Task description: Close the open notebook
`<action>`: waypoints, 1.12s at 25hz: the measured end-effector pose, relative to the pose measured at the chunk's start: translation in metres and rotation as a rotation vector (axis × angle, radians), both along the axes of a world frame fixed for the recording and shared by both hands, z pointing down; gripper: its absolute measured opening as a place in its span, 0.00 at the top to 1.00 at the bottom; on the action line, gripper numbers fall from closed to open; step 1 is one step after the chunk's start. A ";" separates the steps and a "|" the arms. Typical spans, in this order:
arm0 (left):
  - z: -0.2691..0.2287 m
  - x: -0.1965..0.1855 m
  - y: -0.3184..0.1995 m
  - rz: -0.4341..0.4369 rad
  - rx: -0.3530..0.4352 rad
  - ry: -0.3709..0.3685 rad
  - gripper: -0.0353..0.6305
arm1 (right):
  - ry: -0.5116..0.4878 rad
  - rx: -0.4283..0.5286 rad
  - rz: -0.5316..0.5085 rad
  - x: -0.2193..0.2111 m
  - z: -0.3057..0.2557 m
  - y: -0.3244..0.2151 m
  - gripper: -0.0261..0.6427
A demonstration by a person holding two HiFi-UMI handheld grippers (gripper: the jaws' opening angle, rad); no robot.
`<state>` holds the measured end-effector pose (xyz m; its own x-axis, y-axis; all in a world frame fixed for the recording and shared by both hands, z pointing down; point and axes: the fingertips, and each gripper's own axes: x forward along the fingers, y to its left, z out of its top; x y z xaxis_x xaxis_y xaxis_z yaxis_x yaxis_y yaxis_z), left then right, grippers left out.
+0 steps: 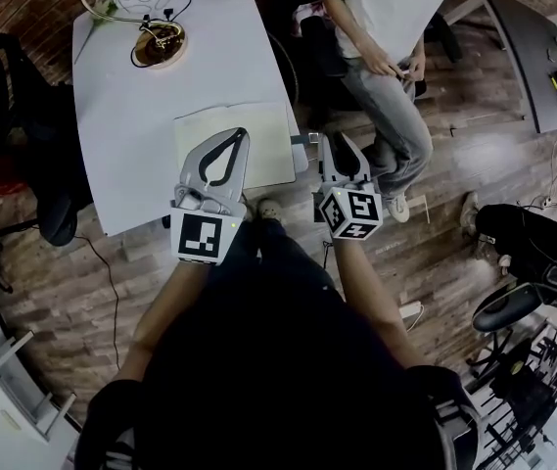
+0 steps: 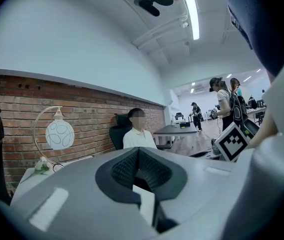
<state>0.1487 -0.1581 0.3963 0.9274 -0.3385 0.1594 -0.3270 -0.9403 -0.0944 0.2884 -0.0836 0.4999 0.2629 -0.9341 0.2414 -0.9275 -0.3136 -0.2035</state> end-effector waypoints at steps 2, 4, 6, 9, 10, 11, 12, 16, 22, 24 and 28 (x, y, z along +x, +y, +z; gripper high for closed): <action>0.005 0.002 0.001 0.020 0.012 -0.008 0.96 | -0.033 -0.030 0.006 0.002 0.017 0.000 0.85; 0.010 0.004 0.002 0.034 0.014 -0.016 0.96 | -0.083 -0.059 0.012 0.004 0.033 0.002 0.83; 0.014 0.006 0.003 0.044 0.007 -0.025 0.96 | -0.133 -0.078 0.017 0.006 0.047 0.005 0.83; 0.021 0.011 0.004 0.064 0.006 -0.040 0.96 | -0.200 -0.094 0.025 0.008 0.063 0.007 0.82; 0.022 0.012 0.004 0.075 0.017 -0.043 0.96 | -0.222 -0.096 0.027 0.008 0.068 0.008 0.82; 0.024 0.013 0.003 0.078 0.016 -0.045 0.96 | -0.247 -0.097 0.029 0.008 0.074 0.008 0.81; 0.027 0.013 0.002 0.073 0.000 -0.048 0.96 | -0.275 -0.097 0.031 0.008 0.080 0.007 0.80; 0.032 0.013 0.000 0.066 -0.021 -0.065 0.96 | -0.395 -0.095 0.059 0.013 0.102 0.010 0.76; 0.034 0.011 -0.012 0.066 0.015 -0.086 0.96 | -0.578 -0.089 0.102 0.020 0.138 0.011 0.71; 0.034 0.010 -0.015 0.041 -0.014 -0.083 0.96 | -0.675 -0.065 0.118 0.021 0.149 0.011 0.69; 0.038 0.006 -0.020 0.029 -0.009 -0.096 0.96 | -0.841 -0.005 0.126 0.020 0.164 0.005 0.67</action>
<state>0.1550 -0.1782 0.4340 0.9173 -0.3097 0.2504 -0.2892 -0.9502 -0.1157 0.3085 -0.0787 0.6640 0.0960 -0.9085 0.4068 -0.4262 -0.4068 -0.8080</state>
